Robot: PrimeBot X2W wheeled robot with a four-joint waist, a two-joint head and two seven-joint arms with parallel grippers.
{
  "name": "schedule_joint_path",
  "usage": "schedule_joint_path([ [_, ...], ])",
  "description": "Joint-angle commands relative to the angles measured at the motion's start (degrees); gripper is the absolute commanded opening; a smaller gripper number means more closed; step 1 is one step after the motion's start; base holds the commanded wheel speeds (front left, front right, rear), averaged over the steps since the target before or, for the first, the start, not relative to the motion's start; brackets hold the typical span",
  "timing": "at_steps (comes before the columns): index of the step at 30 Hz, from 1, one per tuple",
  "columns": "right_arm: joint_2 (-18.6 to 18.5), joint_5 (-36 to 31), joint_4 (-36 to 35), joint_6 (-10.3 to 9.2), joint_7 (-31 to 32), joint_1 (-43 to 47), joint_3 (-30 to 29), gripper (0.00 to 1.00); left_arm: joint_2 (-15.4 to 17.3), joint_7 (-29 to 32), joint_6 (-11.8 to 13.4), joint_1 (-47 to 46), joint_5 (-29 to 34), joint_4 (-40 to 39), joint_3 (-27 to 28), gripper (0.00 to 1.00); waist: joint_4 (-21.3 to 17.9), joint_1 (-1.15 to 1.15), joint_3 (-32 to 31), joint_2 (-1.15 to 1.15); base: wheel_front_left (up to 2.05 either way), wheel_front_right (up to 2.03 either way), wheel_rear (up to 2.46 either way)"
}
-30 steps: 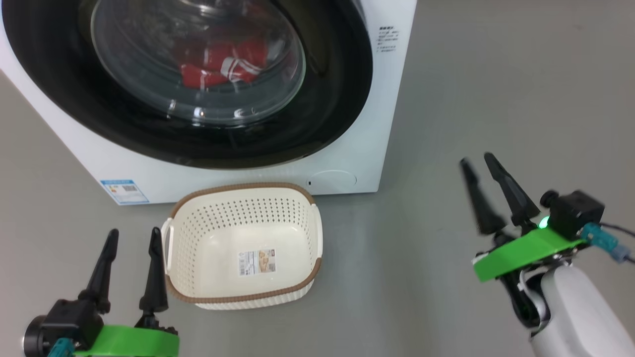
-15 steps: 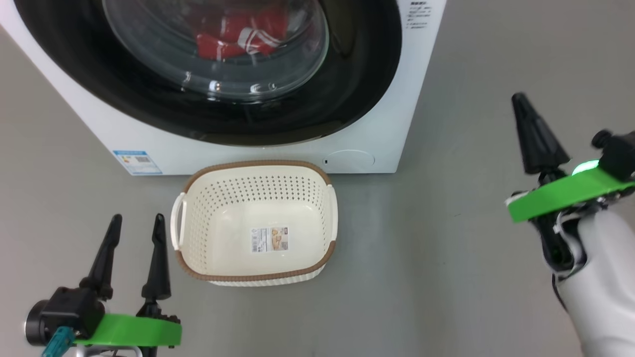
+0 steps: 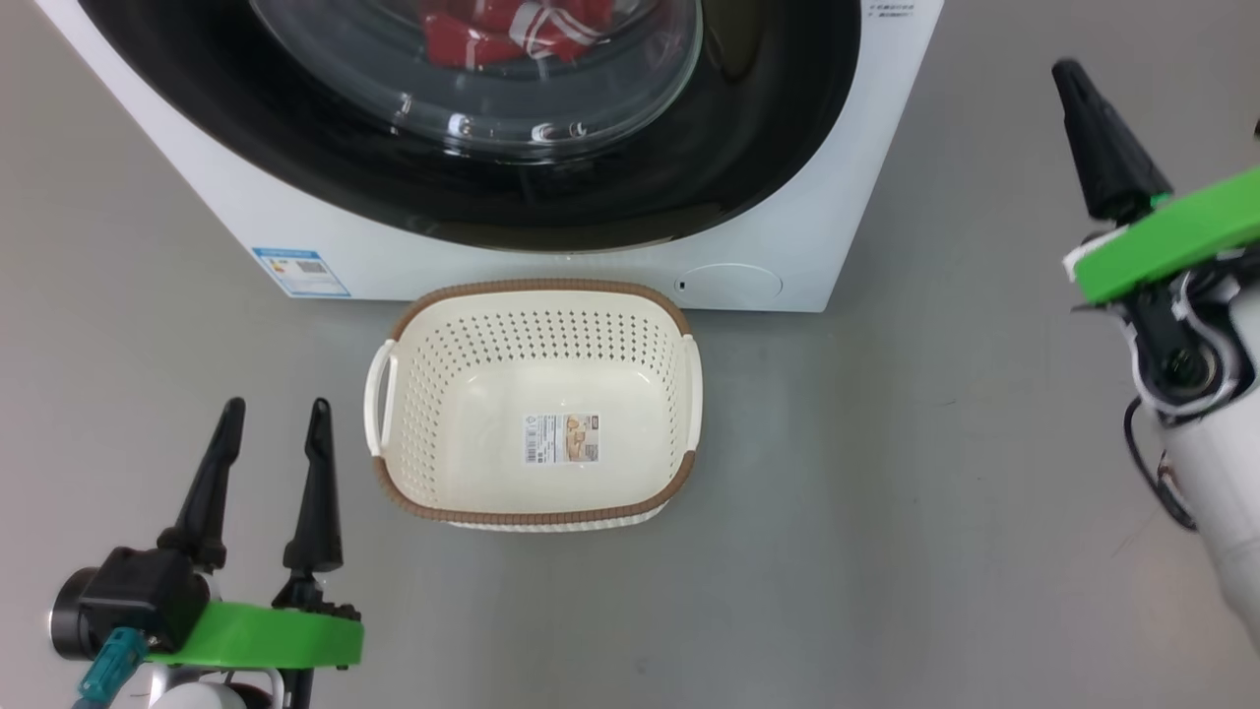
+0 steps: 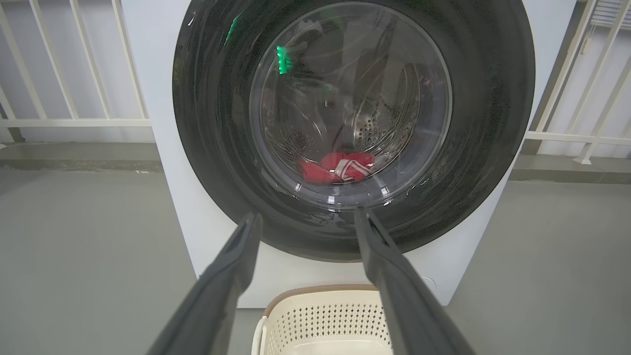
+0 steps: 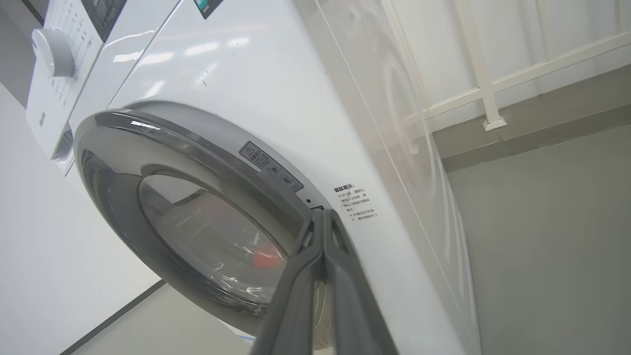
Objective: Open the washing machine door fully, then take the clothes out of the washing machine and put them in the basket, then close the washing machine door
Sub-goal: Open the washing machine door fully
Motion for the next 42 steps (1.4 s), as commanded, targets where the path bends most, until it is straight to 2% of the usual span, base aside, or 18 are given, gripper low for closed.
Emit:
schedule_joint_path([
  [1,-1.12,2.57,-0.92,0.52,1.64,-2.19,1.60,0.00,1.33,-0.69,-0.17,-1.62,-0.34,-1.57,1.75,1.00,0.42,0.00,0.60,0.00,0.00,0.00,0.00],
  [11,-3.32,15.33,3.55,0.52,10.31,-11.04,3.38,0.00,1.23,-0.69,-0.17,-2.57,-0.61,-2.07,1.34,1.00,1.80,0.00,3.30,0.00,0.00,0.00,0.00],
  [24,-3.00,27.23,8.38,0.52,20.59,-20.03,1.94,0.00,1.06,-0.69,-0.17,-4.46,-1.35,-2.10,1.89,1.00,3.92,0.00,7.23,0.00,0.00,0.00,0.00],
  [32,-2.09,31.47,12.66,0.52,26.61,-24.34,1.20,0.00,0.72,-0.69,-0.17,-5.47,-1.81,-2.00,1.53,1.00,5.33,0.00,8.91,0.00,0.00,0.00,0.00],
  [42,-1.28,30.70,17.74,0.52,30.82,-30.15,3.07,0.00,0.34,-0.69,-0.17,-6.10,-2.06,-1.86,1.40,1.00,6.19,0.00,10.50,0.00,0.00,0.00,0.00],
])
